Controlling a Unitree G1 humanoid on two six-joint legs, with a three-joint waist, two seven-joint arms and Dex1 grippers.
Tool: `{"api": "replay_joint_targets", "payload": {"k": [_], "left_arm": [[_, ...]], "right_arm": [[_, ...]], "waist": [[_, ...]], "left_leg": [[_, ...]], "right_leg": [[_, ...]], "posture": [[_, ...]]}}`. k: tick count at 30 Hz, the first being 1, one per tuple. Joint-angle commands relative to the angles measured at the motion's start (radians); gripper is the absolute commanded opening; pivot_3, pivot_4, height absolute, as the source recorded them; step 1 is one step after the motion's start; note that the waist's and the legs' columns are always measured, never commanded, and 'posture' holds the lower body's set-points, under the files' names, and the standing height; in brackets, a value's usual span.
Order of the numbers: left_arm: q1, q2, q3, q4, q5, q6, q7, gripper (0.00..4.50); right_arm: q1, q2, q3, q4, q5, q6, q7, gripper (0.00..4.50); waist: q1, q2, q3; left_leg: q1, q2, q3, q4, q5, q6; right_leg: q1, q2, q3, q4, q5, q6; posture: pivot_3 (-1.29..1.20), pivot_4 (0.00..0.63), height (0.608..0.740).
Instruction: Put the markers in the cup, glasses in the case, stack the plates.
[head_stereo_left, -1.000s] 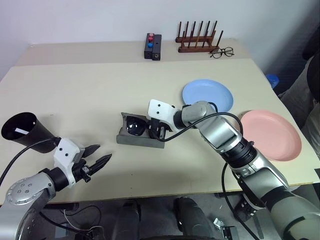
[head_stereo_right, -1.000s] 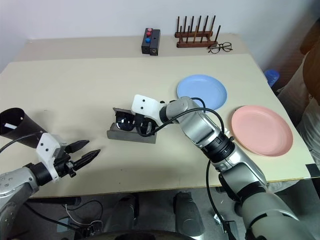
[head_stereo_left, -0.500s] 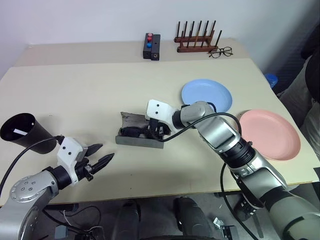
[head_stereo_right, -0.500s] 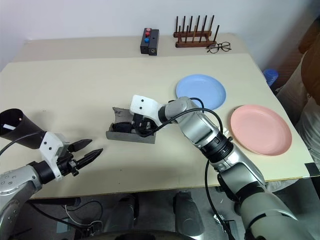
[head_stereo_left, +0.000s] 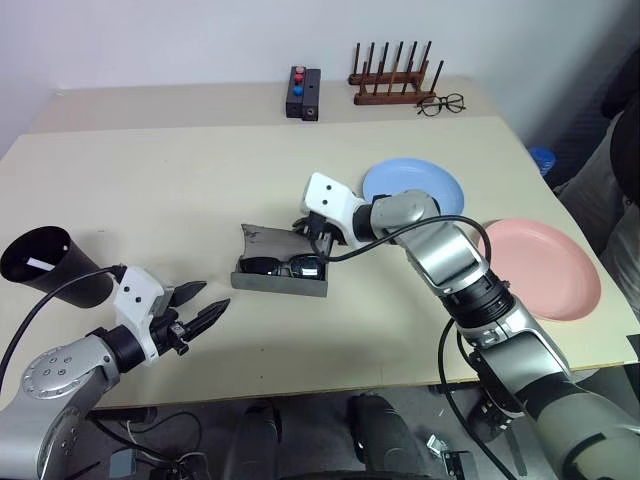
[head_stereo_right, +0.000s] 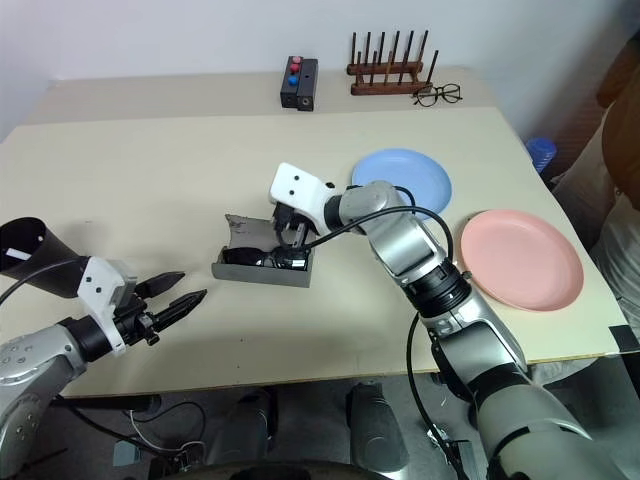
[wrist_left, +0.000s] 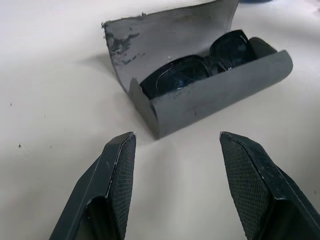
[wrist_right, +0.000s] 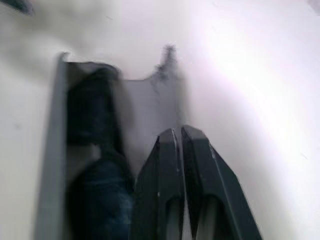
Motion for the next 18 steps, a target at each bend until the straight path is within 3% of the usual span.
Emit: {"api": "replay_joint_targets", "payload": {"k": [1, 5, 9, 12, 15, 16, 18], "left_arm": [[0.007, 0.0, 0.025, -0.021, -0.012, 0.0, 0.008, 2.74], [-0.013, -0.016, 0.024, -0.018, -0.024, -0.002, 0.027, 2.74], [-0.134, -0.046, 0.047, -0.008, -0.125, 0.077, 0.096, 2.74], [-0.311, -0.025, 0.02, 0.043, -0.142, 0.139, 0.149, 1.83], [-0.456, -0.004, -0.022, 0.114, -0.134, 0.192, 0.169, 0.31], [-0.526, 0.011, -0.062, 0.163, -0.112, 0.207, 0.16, 0.07], [-0.655, 0.035, -0.146, 0.277, -0.054, 0.209, 0.126, 0.07]], "right_arm": [[-0.041, -0.005, -0.032, 0.05, -0.031, -0.105, -0.033, 0.04], [-0.03, -0.011, -0.024, 0.107, -0.065, -0.191, -0.051, 0.04], [0.004, -0.028, -0.066, 0.062, -0.025, -0.262, -0.013, 0.04], [0.069, -0.081, -0.113, -0.023, 0.03, -0.329, 0.05, 0.0], [0.127, -0.125, -0.143, -0.103, 0.09, -0.358, 0.119, 0.0], [0.156, -0.145, -0.15, -0.141, 0.111, -0.358, 0.146, 0.0], [0.207, -0.179, -0.156, -0.201, 0.14, -0.353, 0.187, 0.0]], "waist": [[-0.001, 0.0, 0.0], [0.0, 0.0, 0.0], [0.009, 0.0, 0.0], [0.024, 0.0, 0.0], [0.025, 0.0, 0.0], [0.026, 0.0, 0.0], [0.026, 0.0, 0.0]], "left_leg": [[0.0, 0.0, 0.0, 0.0, 0.0, 0.0], [0.0, 0.0, 0.0, 0.0, 0.0, 0.0], [0.0, 0.0, 0.0, 0.001, 0.0, 0.0], [0.0, 0.0, -0.001, 0.002, 0.0, 0.0], [0.0, 0.0, -0.001, 0.002, 0.0, 0.0], [0.0, 0.0, -0.001, 0.002, 0.0, 0.0], [0.0, 0.0, -0.002, 0.002, 0.0, 0.0]], "right_leg": [[0.0, 0.0, 0.0, 0.0, 0.0, 0.0], [0.0, 0.0, 0.0, 0.0, 0.0, 0.0], [0.001, 0.0, 0.0, 0.0, 0.0, 0.0], [0.002, 0.001, 0.0, 0.0, 0.0, 0.001], [0.003, 0.001, 0.0, 0.0, 0.0, 0.001], [0.003, 0.001, 0.0, 0.0, 0.0, 0.002], [0.003, 0.002, 0.0, 0.001, 0.001, 0.004]], "posture": [[0.0, 0.15, 0.74], [0.0, 0.15, 0.74], [0.0, 0.15, 0.74], [0.0, 0.15, 0.74], [0.0, 0.15, 0.74], [0.0, 0.15, 0.74], [0.0, 0.15, 0.74]]}}
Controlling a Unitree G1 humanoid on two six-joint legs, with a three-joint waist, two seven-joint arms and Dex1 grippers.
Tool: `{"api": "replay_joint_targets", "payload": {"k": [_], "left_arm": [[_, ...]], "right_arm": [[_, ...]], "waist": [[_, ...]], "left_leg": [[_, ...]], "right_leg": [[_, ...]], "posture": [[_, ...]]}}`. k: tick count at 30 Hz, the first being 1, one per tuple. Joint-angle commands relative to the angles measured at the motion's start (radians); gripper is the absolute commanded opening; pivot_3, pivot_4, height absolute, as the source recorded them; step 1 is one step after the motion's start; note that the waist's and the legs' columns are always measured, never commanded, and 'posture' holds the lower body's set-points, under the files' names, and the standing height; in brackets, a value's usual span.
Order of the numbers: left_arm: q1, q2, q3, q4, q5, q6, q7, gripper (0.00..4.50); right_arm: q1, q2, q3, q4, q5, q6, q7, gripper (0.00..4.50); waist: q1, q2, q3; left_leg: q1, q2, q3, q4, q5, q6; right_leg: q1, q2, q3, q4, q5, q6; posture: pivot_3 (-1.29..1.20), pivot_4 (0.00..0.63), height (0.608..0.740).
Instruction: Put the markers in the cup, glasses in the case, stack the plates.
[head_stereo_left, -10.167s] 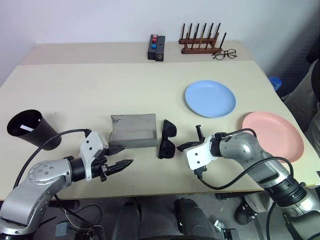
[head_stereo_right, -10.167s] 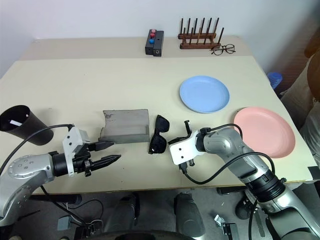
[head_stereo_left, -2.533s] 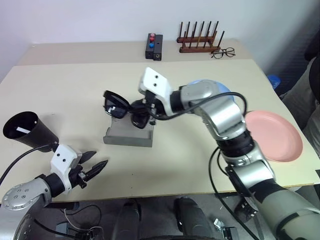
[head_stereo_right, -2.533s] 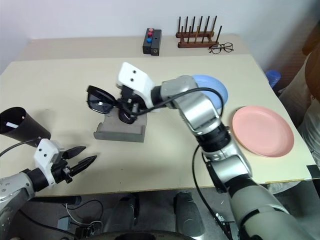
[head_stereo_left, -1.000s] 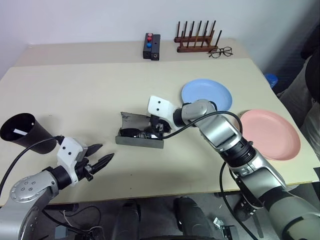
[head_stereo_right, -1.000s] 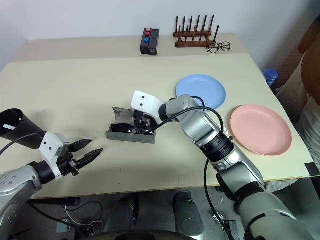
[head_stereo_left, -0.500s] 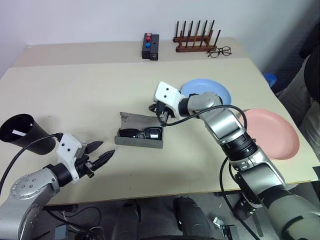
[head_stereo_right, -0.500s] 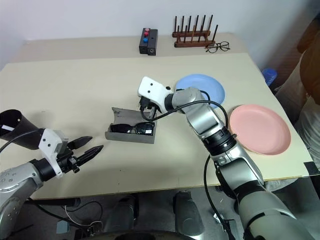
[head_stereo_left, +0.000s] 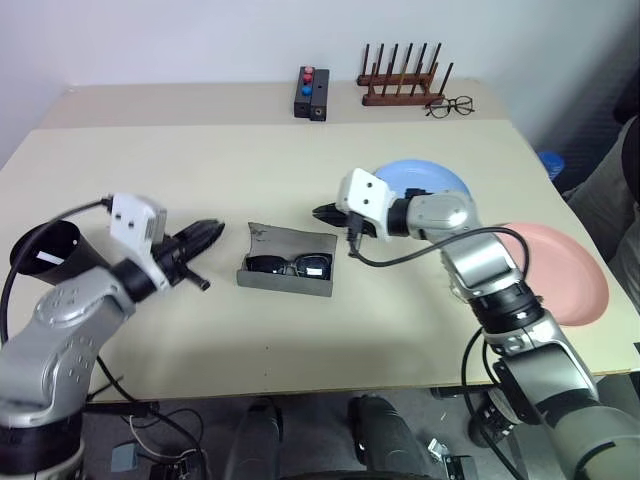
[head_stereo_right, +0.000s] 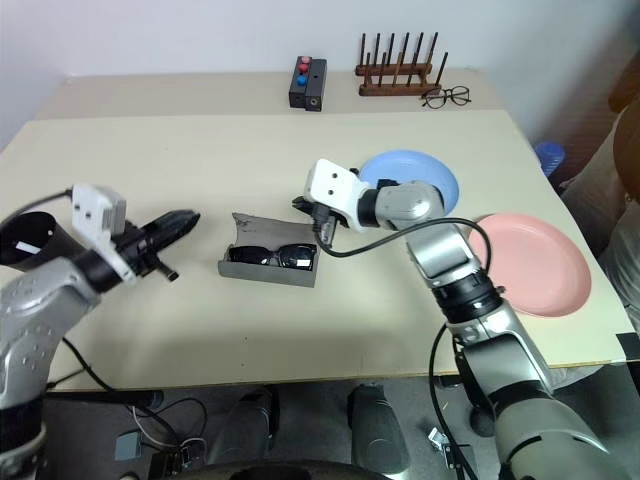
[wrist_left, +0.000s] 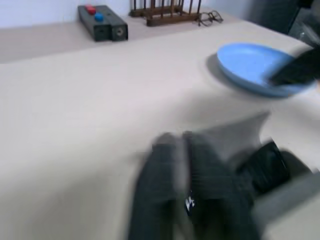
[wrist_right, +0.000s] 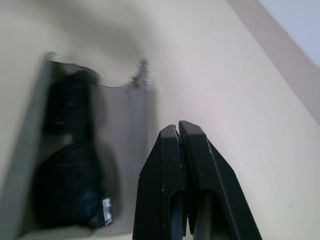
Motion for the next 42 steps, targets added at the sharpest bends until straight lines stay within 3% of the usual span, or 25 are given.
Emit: {"api": "replay_joint_targets", "payload": {"k": [1, 8, 12, 16, 24, 30, 37, 42], "left_arm": [[-0.201, 0.042, -0.143, 0.184, 0.092, -0.003, -0.073, 0.07], [-0.603, 0.021, -0.403, 0.732, 0.296, -0.138, -0.339, 0.07], [-0.696, 0.011, -0.542, 0.924, 0.399, -0.238, -0.574, 0.07], [-0.719, 0.01, -0.599, 0.987, 0.446, -0.295, -0.747, 0.07], [-0.647, 0.04, -0.59, 0.909, 0.477, -0.352, -0.893, 0.07], [-0.514, 0.101, -0.552, 0.623, 0.414, -0.261, -0.933, 0.07], [-0.367, 0.141, -0.555, 0.475, 0.451, -0.264, -0.864, 0.07], [-0.316, 0.065, -0.409, 0.378, 0.355, -0.221, -0.72, 0.07]], "right_arm": [[0.07, -0.052, -0.03, -0.137, 0.068, -0.017, 0.076, 0.0], [0.187, -0.106, -0.035, -0.232, 0.087, -0.051, 0.11, 0.0], [0.2, -0.095, -0.047, -0.264, 0.097, -0.026, 0.08, 0.0], [0.225, -0.108, -0.064, -0.317, 0.135, 0.013, 0.076, 0.0], [0.299, -0.164, -0.065, -0.371, 0.159, 0.021, 0.098, 0.0], [0.321, -0.168, -0.096, -0.333, 0.168, 0.036, 0.081, 0.0], [0.308, -0.13, -0.126, -0.275, 0.19, 0.065, 0.03, 0.0], [0.274, -0.119, -0.161, -0.23, 0.187, 0.1, -0.025, 0.0]], "waist": [[0.001, 0.0, 0.0], [-0.006, 0.0, 0.0], [-0.009, 0.0, 0.0], [-0.004, 0.0, 0.0], [-0.004, 0.0, 0.0], [-0.003, 0.0, 0.0], [-0.003, 0.0, 0.0], [-0.002, 0.0, 0.0]], "left_leg": [[0.0, 0.0, 0.0, 0.0, 0.0, 0.0], [0.0, 0.0, 0.0, 0.0, 0.0, 0.0], [0.0, 0.0, 0.0, -0.002, 0.0, 0.0], [-0.001, 0.0, 0.0, -0.003, 0.0, 0.0], [-0.004, 0.0, -0.001, -0.001, 0.0, 0.0], [-0.004, 0.0, -0.001, -0.001, 0.0, 0.0], [-0.001, 0.0, -0.001, 0.0, 0.0, 0.0], [0.001, 0.0, -0.001, 0.001, 0.0, 0.0]], "right_leg": [[0.0, 0.0, 0.0, 0.0, 0.0, 0.0], [0.0, 0.001, 0.0, 0.0, 0.0, 0.001], [-0.001, 0.001, 0.0, 0.001, 0.0, 0.003], [-0.002, 0.001, 0.0, 0.001, -0.001, 0.004], [-0.003, 0.001, 0.0, 0.001, -0.002, 0.005], [-0.002, 0.0, 0.0, 0.002, -0.001, 0.004], [0.0, 0.0, 0.0, 0.002, -0.003, 0.001], [0.001, 0.0, 0.0, 0.002, -0.003, 0.0]], "posture": [[0.0, 0.15, 0.74], [0.0, 0.15, 0.74], [0.0, 0.15, 0.74], [0.0, 0.15, 0.74], [0.0, 0.15, 0.74], [0.0, 0.15, 0.74], [0.0, 0.15, 0.74], [0.0, 0.15, 0.74]]}}
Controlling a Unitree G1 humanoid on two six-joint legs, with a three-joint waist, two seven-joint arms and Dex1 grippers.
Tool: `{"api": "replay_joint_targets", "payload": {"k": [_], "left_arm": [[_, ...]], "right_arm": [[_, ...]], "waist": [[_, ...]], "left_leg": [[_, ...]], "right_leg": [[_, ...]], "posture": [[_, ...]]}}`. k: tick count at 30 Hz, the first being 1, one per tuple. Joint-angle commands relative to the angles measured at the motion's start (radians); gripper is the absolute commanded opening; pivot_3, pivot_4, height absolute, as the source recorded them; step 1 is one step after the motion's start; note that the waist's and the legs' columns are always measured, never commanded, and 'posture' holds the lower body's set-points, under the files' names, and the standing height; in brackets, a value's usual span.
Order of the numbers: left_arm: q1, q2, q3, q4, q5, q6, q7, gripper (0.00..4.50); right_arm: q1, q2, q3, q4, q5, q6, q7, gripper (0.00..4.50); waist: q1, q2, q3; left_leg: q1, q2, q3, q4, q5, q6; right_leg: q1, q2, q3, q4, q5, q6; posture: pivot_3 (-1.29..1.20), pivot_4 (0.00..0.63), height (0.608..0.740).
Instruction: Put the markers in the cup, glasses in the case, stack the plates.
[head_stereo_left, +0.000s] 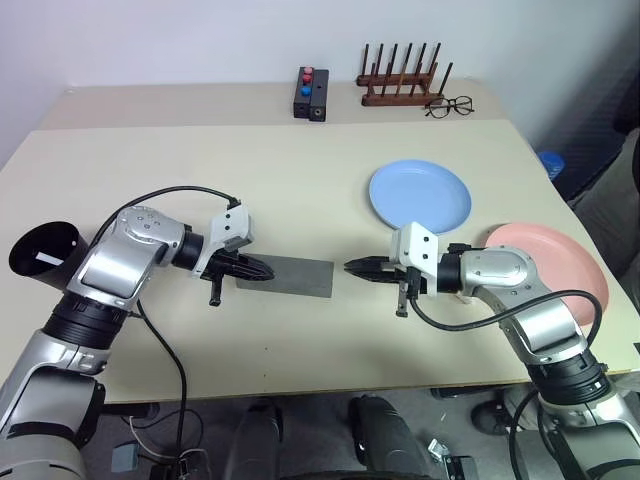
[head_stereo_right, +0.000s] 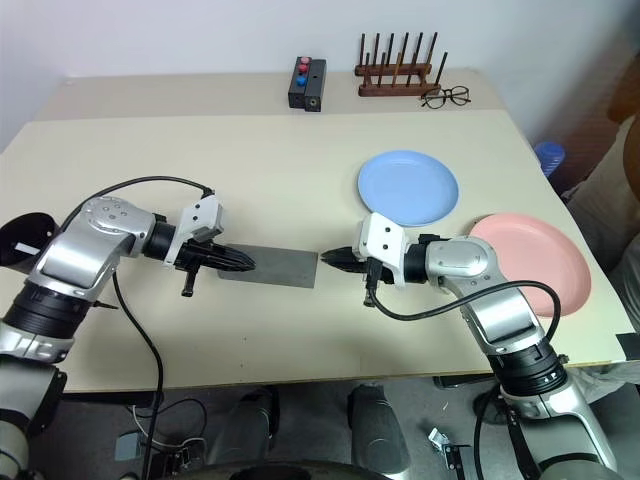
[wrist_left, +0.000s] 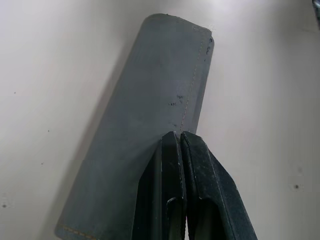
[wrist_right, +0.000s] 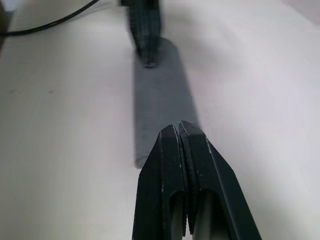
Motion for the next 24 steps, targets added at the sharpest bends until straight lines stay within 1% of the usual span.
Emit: {"api": "replay_joint_targets", "payload": {"k": [1, 4, 7, 9, 10, 12, 13, 15, 19, 23, 24], "left_arm": [[0.032, -0.051, 0.134, -0.104, -0.086, 0.051, 0.122, 0.07], [0.108, -0.055, 0.236, -0.235, -0.161, 0.109, 0.185, 0.07], [0.234, -0.046, 0.318, -0.374, -0.224, 0.163, 0.241, 0.07], [0.323, -0.045, 0.357, -0.447, -0.256, 0.192, 0.276, 0.0], [0.372, -0.043, 0.374, -0.478, -0.265, 0.205, 0.295, 0.0], [0.432, -0.04, 0.392, -0.516, -0.277, 0.216, 0.322, 0.0], [0.48, -0.05, 0.412, -0.545, -0.284, 0.218, 0.346, 0.0], [0.545, -0.072, 0.444, -0.594, -0.307, 0.229, 0.395, 0.0], [0.584, -0.099, 0.456, -0.649, -0.342, 0.237, 0.462, 0.0], [0.583, -0.117, 0.45, -0.673, -0.368, 0.236, 0.517, 0.0], [0.575, -0.122, 0.452, -0.673, -0.379, 0.239, 0.529, 0.0]], "right_arm": [[-0.05, 0.003, -0.058, 0.032, -0.005, 0.011, -0.062, 0.0], [-0.092, -0.009, -0.062, 0.12, -0.071, 0.026, -0.136, 0.0], [-0.134, -0.014, -0.051, 0.225, -0.127, 0.057, -0.189, 0.0], [-0.154, -0.018, -0.037, 0.287, -0.169, 0.049, -0.216, 0.54], [-0.163, -0.021, -0.029, 0.313, -0.19, 0.041, -0.225, 0.9], [-0.174, -0.026, -0.018, 0.341, -0.217, 0.025, -0.23, 1.71], [-0.182, -0.037, 0.002, 0.369, -0.258, -0.01, -0.242, 2.24], [-0.199, -0.05, 0.03, 0.418, -0.326, -0.069, -0.269, 3.07], [-0.219, -0.052, 0.053, 0.479, -0.39, -0.101, -0.287, 3.07], [-0.223, -0.053, 0.065, 0.522, -0.447, -0.126, -0.31, 3.07], [-0.222, -0.055, 0.064, 0.525, -0.458, -0.135, -0.317, 2.69]], "waist": [[0.001, 0.0, 0.0], [-0.001, 0.0, 0.0], [-0.004, 0.0, 0.0], [-0.002, 0.0, 0.0], [-0.001, 0.0, 0.0], [-0.001, 0.0, 0.0], [-0.001, 0.0, 0.0], [-0.001, 0.0, 0.0], [0.002, 0.0, 0.0], [0.0, 0.0, 0.0], [0.0, 0.0, 0.0]], "left_leg": [[0.0, 0.0, 0.0, 0.0, 0.0, 0.0], [-0.001, 0.0, 0.0, 0.001, 0.0, 0.0], [0.0, 0.0, 0.0, -0.001, 0.0, 0.0], [0.001, 0.0, 0.0, -0.002, 0.0, 0.0], [0.001, 0.0, 0.0, -0.002, 0.0, 0.0], [0.001, 0.0, 0.0, -0.001, 0.0, 0.0], [0.001, 0.0, 0.001, -0.001, 0.0, 0.0], [0.001, 0.0, 0.001, 0.0, 0.0, 0.0], [0.001, 0.0, 0.001, 0.0, 0.0, 0.0], [0.001, 0.0, 0.001, 0.001, 0.0, 0.0], [0.001, 0.0, 0.001, 0.001, 0.0, 0.0]], "right_leg": [[0.0, 0.0, 0.0, 0.0, 0.0, 0.0], [0.0, 0.0, 0.0, 0.0, 0.002, 0.003], [0.0, 0.0, 0.0, 0.0, 0.002, 0.003], [0.0, 0.0, 0.0, 0.001, 0.002, 0.004], [-0.001, 0.0, 0.0, 0.001, 0.002, 0.004], [-0.001, 0.0, 0.0, 0.0, 0.002, 0.003], [0.0, -0.001, 0.0, 0.0, 0.001, 0.001], [0.0, -0.001, 0.001, 0.0, 0.0, 0.0], [0.0, -0.001, 0.0, 0.0, 0.001, -0.002], [0.001, -0.001, 0.0, -0.001, 0.001, -0.002], [0.001, -0.001, 0.0, -0.001, 0.001, -0.002]], "posture": [[0.0, 0.15, 0.74], [0.0, 0.15, 0.74], [0.0, 0.15, 0.74], [0.0, 0.15, 0.74], [0.0, 0.15, 0.74], [0.0, 0.15, 0.74], [0.0, 0.15, 0.74], [0.0, 0.15, 0.74], [0.0, 0.15, 0.74], [0.0, 0.15, 0.74], [0.0, 0.15, 0.74]]}}
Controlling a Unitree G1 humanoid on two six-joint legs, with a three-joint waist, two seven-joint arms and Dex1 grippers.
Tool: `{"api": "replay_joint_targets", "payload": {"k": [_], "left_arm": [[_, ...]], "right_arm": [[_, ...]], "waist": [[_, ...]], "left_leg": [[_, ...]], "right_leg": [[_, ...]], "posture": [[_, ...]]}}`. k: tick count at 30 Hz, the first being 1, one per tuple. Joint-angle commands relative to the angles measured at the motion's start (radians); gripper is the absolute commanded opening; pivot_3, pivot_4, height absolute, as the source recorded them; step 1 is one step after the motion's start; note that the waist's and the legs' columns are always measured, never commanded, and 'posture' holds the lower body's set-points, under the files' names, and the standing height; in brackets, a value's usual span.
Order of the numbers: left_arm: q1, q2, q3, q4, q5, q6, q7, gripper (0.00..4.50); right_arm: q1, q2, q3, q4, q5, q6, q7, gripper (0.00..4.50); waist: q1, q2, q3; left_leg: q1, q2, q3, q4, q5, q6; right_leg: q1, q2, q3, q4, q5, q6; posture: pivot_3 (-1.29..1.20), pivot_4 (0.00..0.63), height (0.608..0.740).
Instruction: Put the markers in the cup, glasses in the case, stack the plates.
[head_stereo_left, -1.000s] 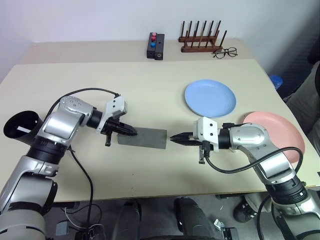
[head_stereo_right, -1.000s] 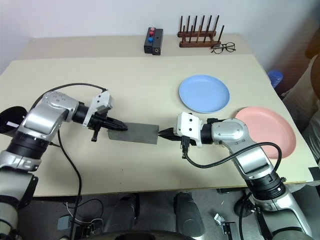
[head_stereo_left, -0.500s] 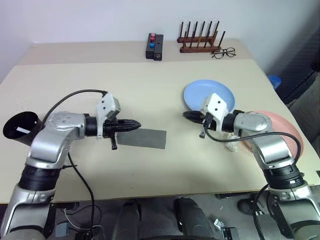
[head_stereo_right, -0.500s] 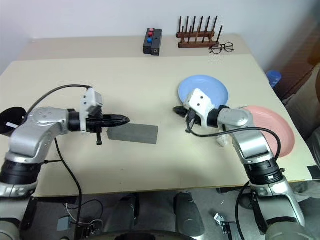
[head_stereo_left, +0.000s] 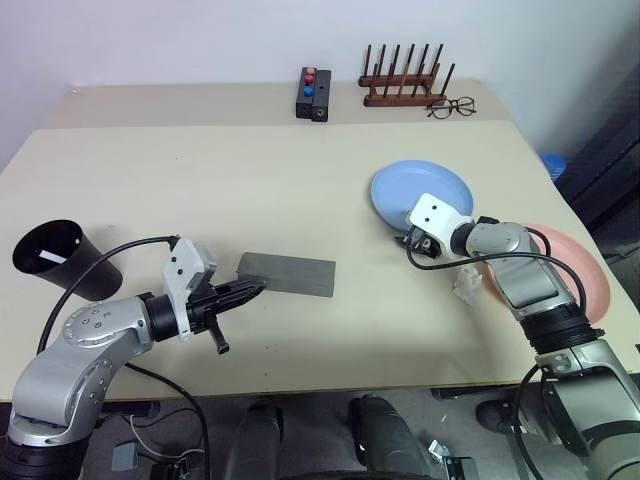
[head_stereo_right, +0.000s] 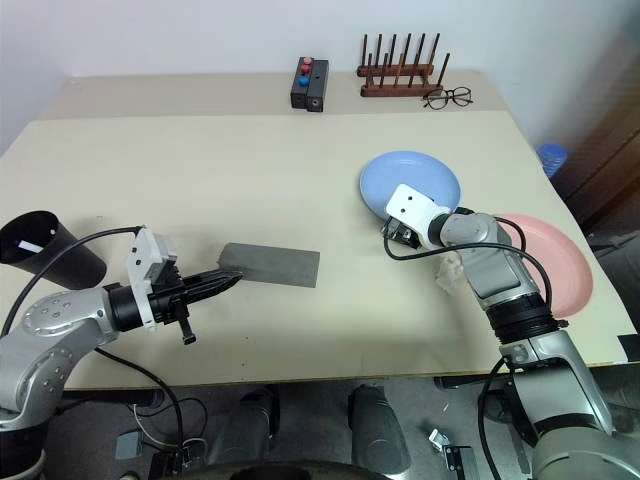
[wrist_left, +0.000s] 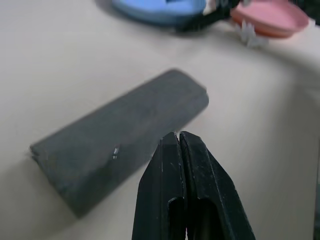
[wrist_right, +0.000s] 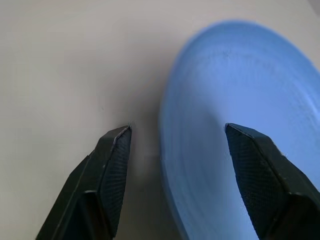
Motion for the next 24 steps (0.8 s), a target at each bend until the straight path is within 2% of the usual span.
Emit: {"api": "replay_joint_targets", "payload": {"k": [1, 2, 6, 7, 11, 16, 21, 24], "left_arm": [[-0.021, -0.01, 0.018, -0.033, -0.046, 0.003, 0.041, 0.0], [-0.028, -0.011, 0.018, -0.03, -0.054, 0.004, 0.049, 0.0], [-0.035, -0.005, 0.008, -0.023, -0.071, -0.003, 0.062, 0.0], [-0.035, -0.004, 0.002, -0.015, -0.07, -0.008, 0.062, 0.0], [-0.04, -0.015, -0.029, 0.005, -0.059, -0.031, 0.069, 0.0], [-0.079, -0.04, -0.088, 0.033, -0.043, -0.059, 0.075, 0.0], [-0.111, -0.045, -0.144, 0.082, -0.023, -0.093, 0.054, 0.0], [-0.14, -0.043, -0.178, 0.125, -0.01, -0.12, 0.023, 0.0]], "right_arm": [[-0.017, -0.02, -0.006, 0.005, -0.045, -0.033, -0.022, 2.56], [-0.01, -0.022, -0.01, -0.006, -0.048, -0.033, -0.021, 2.25], [0.026, -0.036, -0.024, -0.063, -0.061, -0.042, -0.013, 0.23], [0.041, -0.04, -0.029, -0.087, -0.062, -0.04, -0.012, 0.11], [0.091, -0.074, -0.044, -0.192, -0.077, -0.074, -0.017, 0.11], [0.133, -0.191, -0.115, -0.328, -0.117, -0.104, -0.017, 0.11], [0.286, -0.362, -0.319, -0.476, -0.036, -0.025, 0.1, 0.11], [0.441, -0.41, -0.507, -0.542, 0.066, 0.046, 0.201, 0.11]], "waist": [[0.0, 0.0, 0.0], [0.0, 0.0, 0.0], [0.0, 0.0, 0.0], [0.0, 0.0, 0.0], [0.0, 0.0, 0.0], [0.001, 0.0, 0.0], [0.016, 0.0, 0.0], [0.022, 0.0, 0.0]], "left_leg": [[0.0, 0.0, 0.0, 0.0, 0.0, 0.0], [0.0, 0.0, 0.0, 0.0, 0.0, 0.0], [0.0, 0.0, 0.0, 0.0, 0.0, 0.0], [0.0, 0.0, 0.0, 0.0, 0.0, 0.0], [0.0, 0.0, 0.0, 0.0, 0.0, 0.0], [0.0, 0.0, 0.0, 0.0, 0.0, 0.0], [0.0, -0.001, 0.0, 0.0, 0.0, 0.0], [0.0, -0.001, 0.001, 0.0, 0.0, 0.0]], "right_leg": [[0.0, 0.0, 0.0, 0.0, 0.0, 0.0], [0.0, 0.0, 0.0, 0.0, 0.0, 0.0], [0.0, 0.0, 0.0, 0.0, 0.0, 0.0], [0.0, 0.0, 0.0, 0.0, 0.0, 0.0], [0.0, 0.0, 0.0, 0.0, 0.0, 0.0], [0.0, 0.0, 0.0, 0.0, 0.0, 0.0], [0.0, -0.001, 0.0, -0.002, 0.0, 0.0], [0.001, -0.001, 0.0, -0.002, 0.0, 0.0]], "posture": [[0.0, 0.15, 0.74], [0.0, 0.15, 0.74], [0.0, 0.15, 0.74], [0.0, 0.15, 0.74], [0.0, 0.15, 0.74], [0.0, 0.15, 0.74], [0.0, 0.15, 0.74], [0.0, 0.15, 0.74]]}}
